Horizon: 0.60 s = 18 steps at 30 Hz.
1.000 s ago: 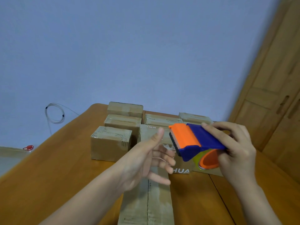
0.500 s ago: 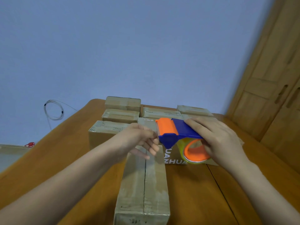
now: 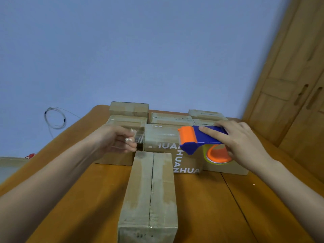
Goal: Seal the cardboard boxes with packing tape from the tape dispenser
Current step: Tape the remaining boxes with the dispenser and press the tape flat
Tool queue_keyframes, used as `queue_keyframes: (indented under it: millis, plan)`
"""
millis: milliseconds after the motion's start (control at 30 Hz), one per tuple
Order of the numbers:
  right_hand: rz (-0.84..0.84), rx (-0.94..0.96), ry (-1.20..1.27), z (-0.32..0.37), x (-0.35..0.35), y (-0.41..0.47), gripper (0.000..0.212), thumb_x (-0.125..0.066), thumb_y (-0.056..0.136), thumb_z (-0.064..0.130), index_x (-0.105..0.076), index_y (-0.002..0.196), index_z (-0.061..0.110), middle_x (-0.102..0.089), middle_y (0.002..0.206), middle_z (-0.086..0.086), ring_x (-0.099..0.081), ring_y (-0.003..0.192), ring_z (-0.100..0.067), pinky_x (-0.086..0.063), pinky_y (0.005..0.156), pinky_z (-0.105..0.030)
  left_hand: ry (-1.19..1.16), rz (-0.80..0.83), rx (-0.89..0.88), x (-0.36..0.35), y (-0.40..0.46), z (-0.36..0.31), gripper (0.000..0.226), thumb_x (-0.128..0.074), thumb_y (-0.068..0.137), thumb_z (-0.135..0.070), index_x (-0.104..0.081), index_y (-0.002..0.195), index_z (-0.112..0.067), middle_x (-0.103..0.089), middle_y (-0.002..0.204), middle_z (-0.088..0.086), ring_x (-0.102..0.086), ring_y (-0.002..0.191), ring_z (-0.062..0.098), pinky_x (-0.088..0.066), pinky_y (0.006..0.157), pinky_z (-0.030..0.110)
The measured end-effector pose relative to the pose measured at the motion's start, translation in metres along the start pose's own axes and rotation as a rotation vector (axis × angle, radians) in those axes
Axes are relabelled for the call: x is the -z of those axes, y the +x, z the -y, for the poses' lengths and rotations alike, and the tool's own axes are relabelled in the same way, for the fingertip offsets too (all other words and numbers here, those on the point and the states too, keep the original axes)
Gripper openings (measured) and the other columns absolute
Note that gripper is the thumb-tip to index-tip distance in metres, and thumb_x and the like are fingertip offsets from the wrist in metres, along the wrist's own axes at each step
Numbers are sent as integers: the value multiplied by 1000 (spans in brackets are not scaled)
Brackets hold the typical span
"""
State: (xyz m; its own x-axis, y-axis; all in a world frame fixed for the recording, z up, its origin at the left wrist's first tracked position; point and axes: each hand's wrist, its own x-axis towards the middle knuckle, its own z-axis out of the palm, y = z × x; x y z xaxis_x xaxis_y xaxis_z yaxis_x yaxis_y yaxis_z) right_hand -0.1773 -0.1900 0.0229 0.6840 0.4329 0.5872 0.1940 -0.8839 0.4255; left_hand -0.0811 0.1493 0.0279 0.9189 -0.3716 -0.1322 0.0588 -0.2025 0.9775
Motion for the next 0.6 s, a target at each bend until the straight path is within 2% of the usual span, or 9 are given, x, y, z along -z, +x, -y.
queue_keyframes:
  millis: [133,233,367,433,500,600]
  plan:
    - [36,-9,28,-11,-12,-17,99,-77,63,-9,-34,142,34,-60,113,-14,-58,98,-32,-44,73,-41,55,-15,23,15,8,17,19,-60,89,-13,-68,76,-2,-70,79,18,-70,68,25,-55,69,34]
    - [33,-84,58,-23,-20,-34,103,-73,59,-15,-36,141,35,-60,111,-14,-49,96,-27,-45,71,-41,83,21,41,33,8,30,21,-62,87,-18,-67,71,-6,-69,78,16,-68,65,24,-55,62,30]
    - [4,-96,92,-22,-26,-36,95,-75,59,-13,-42,136,33,-61,108,-16,-46,94,-28,-48,69,-45,79,109,22,38,8,41,26,-70,78,-35,-67,65,-12,-68,82,18,-69,71,27,-55,58,27]
    - [-1,-80,90,-20,-26,-35,92,-78,59,-10,-44,134,30,-62,107,-18,-43,95,-26,-49,68,-45,86,133,5,38,8,42,43,-79,67,-54,-68,69,-12,-70,84,18,-71,78,30,-56,60,28]
    - [-5,-74,81,-22,-26,-33,90,-78,59,-8,-44,134,30,-62,107,-18,-42,96,-26,-49,68,-45,85,126,-4,38,9,43,55,-78,55,-63,-67,71,-12,-71,83,16,-71,80,31,-56,60,28]
    - [10,-62,59,-22,-31,-34,93,-79,58,-8,-44,135,31,-62,106,-17,-49,95,-30,-49,68,-44,92,79,-22,33,12,46,39,-75,71,-51,-67,64,-14,-70,78,15,-71,78,31,-56,60,27]
